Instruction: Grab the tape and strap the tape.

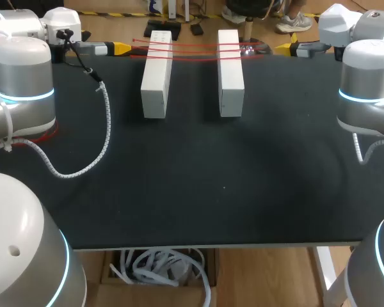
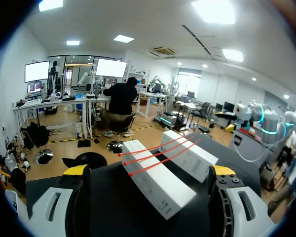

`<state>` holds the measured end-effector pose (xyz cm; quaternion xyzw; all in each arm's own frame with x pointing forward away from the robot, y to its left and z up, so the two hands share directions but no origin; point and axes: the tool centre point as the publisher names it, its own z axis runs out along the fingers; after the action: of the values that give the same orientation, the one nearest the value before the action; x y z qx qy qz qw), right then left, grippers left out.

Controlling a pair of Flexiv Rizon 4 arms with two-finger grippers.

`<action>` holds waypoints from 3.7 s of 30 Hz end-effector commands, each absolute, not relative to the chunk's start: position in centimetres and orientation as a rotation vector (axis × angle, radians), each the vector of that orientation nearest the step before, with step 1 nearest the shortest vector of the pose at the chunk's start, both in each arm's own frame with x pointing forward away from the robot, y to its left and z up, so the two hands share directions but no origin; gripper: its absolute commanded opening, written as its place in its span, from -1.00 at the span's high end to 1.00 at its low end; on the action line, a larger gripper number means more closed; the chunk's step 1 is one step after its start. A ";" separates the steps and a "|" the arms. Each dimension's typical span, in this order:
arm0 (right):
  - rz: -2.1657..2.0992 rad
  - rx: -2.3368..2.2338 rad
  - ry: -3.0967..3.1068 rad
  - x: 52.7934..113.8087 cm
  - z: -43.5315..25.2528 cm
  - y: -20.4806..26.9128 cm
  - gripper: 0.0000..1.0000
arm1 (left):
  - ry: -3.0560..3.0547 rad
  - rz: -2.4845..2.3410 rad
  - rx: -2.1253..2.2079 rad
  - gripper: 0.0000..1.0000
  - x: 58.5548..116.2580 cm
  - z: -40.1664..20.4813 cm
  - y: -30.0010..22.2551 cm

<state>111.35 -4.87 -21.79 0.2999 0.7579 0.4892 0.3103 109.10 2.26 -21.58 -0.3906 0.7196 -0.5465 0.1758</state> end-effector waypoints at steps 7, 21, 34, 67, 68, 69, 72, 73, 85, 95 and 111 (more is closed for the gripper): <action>1.293 0.791 2.002 111.4 -21.8 -4.9 -1.00 | 2.033 -1.550 -1.105 -1.00 109.1 -21.7 2.2; 1.293 0.791 2.002 111.4 -21.8 -4.9 -1.00 | 2.097 -1.555 -0.980 -1.00 108.9 -21.6 2.6; 1.293 0.791 2.002 111.4 -21.8 -4.9 -1.00 | 2.396 -1.732 -0.180 -1.00 107.6 -19.8 1.5; 1.293 0.791 2.002 111.4 -21.8 -4.9 -1.00 | 2.422 -1.876 0.214 -0.36 111.5 -24.3 -0.2; 1.293 0.791 2.002 111.4 -21.8 -4.9 -1.00 | 2.419 -1.879 0.213 -0.29 111.7 -24.6 -0.3; 1.293 0.791 2.002 111.4 -21.8 -4.9 -1.00 | 2.417 -1.886 0.213 0.01 111.8 -24.8 -0.2; 1.293 0.791 2.002 111.4 -21.8 -4.9 -1.00 | 2.414 -1.905 0.224 0.23 112.2 -25.5 -0.2; 1.293 0.791 2.002 111.4 -21.8 -4.9 -1.00 | 2.423 -1.913 0.235 0.34 112.3 -25.8 -0.2; 1.293 0.791 2.002 111.4 -21.8 -4.9 -1.00 | 2.425 -1.981 0.238 0.15 114.0 -28.7 -0.5; 1.293 0.791 2.002 111.4 -21.8 -4.9 -1.00 | 2.422 -1.999 0.233 0.25 115.4 -29.9 0.0; 1.293 0.791 2.002 111.4 -21.8 -4.9 -1.00 | 2.420 -2.065 0.217 0.30 116.1 -31.6 -0.4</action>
<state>111.35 -4.89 -21.80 0.2997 0.7579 0.4894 0.3102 115.23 -0.33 -30.93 0.0295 0.7662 -0.6415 0.0247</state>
